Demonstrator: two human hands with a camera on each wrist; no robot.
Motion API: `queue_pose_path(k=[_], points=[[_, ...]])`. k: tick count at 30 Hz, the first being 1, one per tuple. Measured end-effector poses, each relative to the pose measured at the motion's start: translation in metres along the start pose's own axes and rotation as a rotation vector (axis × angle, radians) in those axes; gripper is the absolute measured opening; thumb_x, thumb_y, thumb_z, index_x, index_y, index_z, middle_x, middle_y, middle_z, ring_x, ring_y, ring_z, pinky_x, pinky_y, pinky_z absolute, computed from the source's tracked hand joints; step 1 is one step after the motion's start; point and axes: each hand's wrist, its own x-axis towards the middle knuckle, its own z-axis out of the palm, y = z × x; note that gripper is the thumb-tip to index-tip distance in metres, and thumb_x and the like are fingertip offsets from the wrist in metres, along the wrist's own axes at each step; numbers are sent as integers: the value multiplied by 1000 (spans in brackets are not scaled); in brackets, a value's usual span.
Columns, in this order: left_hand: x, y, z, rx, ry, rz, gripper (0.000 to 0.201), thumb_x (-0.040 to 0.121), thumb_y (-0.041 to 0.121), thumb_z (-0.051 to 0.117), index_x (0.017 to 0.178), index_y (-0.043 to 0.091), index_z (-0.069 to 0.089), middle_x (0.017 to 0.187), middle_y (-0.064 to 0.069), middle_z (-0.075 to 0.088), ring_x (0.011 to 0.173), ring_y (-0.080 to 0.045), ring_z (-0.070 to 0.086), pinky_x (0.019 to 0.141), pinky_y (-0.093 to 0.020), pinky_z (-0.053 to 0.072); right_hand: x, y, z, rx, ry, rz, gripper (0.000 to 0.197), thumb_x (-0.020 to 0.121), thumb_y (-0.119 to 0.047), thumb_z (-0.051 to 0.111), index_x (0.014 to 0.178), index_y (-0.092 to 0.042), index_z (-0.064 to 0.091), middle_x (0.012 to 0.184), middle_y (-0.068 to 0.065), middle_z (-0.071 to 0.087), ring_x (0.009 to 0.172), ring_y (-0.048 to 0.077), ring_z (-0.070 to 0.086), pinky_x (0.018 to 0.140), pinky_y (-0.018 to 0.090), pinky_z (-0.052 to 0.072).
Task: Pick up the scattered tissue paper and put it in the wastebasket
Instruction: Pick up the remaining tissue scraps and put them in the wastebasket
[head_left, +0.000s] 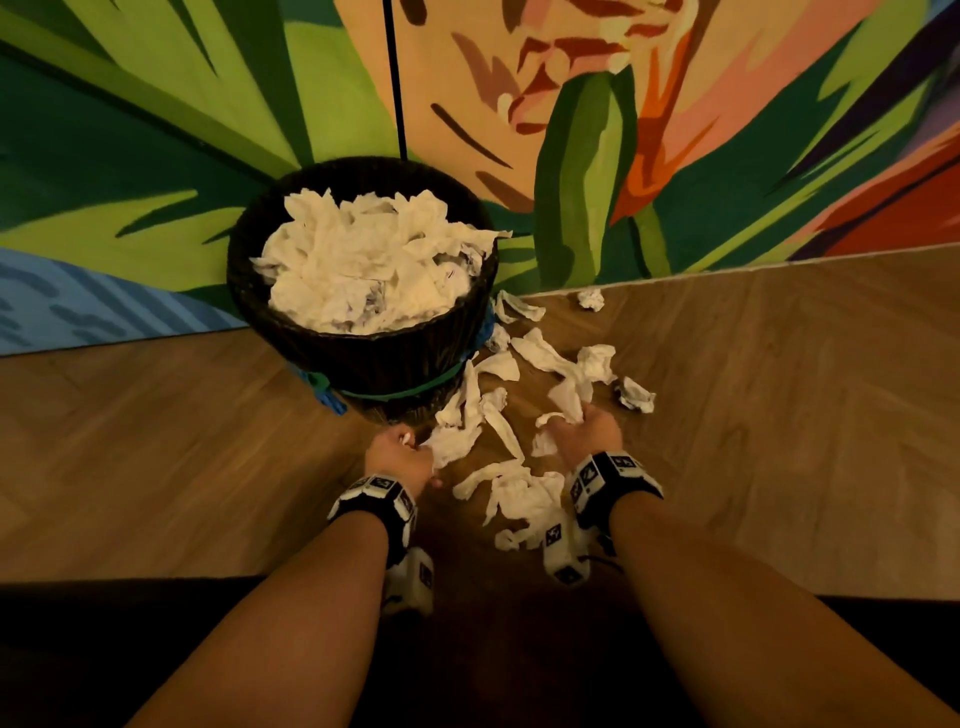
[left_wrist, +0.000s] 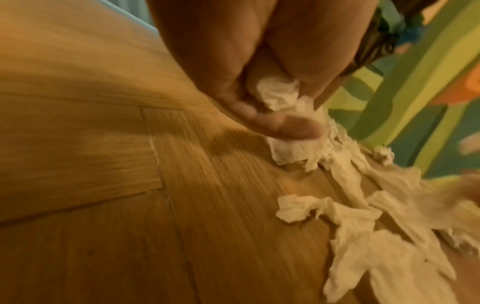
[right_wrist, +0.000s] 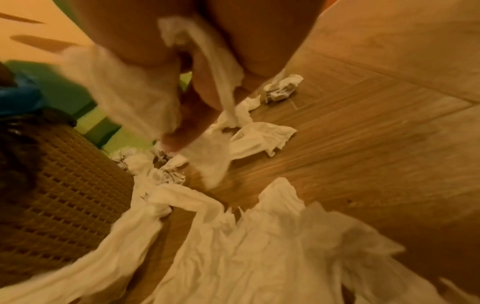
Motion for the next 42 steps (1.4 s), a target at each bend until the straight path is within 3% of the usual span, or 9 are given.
queue_pose_path(k=[6,9,14,21,25,29,34,38,42], points=[[-15,15,-13,312,-170,167,19,76,32,80,80,27,61,85,5,62,83,-19,63,67,-24,48,-9,-12,-9,69,-62,36,71,87,-50,63,148,-23,38,141,4,54,89,19,61,67,31,54],[-21,26,-14,535,-220,298,29,86,9,62,65,24,47,78,-1,59,78,-21,60,67,-25,48,-11,-22,-16,86,-143,88,92,77,-67,65,150,-20,35,145,7,49,116,29,58,96,42,50],[-43,61,-14,544,-350,448,10,93,12,54,90,19,58,103,-5,67,97,-24,65,89,-41,54,-17,-47,-38,227,-110,57,55,97,-51,47,132,-9,55,129,17,61,109,35,61,76,24,51],[-106,133,-22,282,-361,837,13,92,18,49,80,23,52,76,-9,61,67,-25,60,68,-45,56,-34,-87,-66,311,2,-129,6,95,-14,58,92,-16,64,79,4,62,48,9,52,36,15,39],[-135,186,-41,75,-358,988,8,95,23,40,94,26,47,65,-1,48,47,-11,40,43,-29,38,-57,-136,-77,441,52,-296,26,97,-35,49,85,-19,65,79,0,61,65,11,54,56,22,44],[-124,224,-89,7,-210,969,16,99,18,30,113,24,36,85,3,49,47,3,46,42,-16,39,-82,-188,-72,869,-36,-320,24,92,-20,45,83,-22,67,79,2,63,66,16,60,64,31,50],[-81,219,-145,311,-18,890,29,99,18,48,121,25,30,93,-4,57,54,-9,57,49,-21,44,-104,-226,-46,569,-58,-702,43,91,3,45,102,-33,66,104,-18,61,70,1,56,65,13,48],[-60,196,-149,485,77,783,25,79,29,80,91,30,59,95,8,65,79,-14,65,78,-33,55,-106,-223,-16,457,50,-792,22,87,-1,62,97,-20,59,94,-6,64,85,6,62,86,25,53],[-52,184,-148,547,171,672,25,65,38,90,65,33,66,71,17,63,76,-8,63,71,-24,49,-91,-202,5,-4,72,-872,7,87,-28,69,86,-23,72,89,-5,72,89,13,65,84,27,51]])
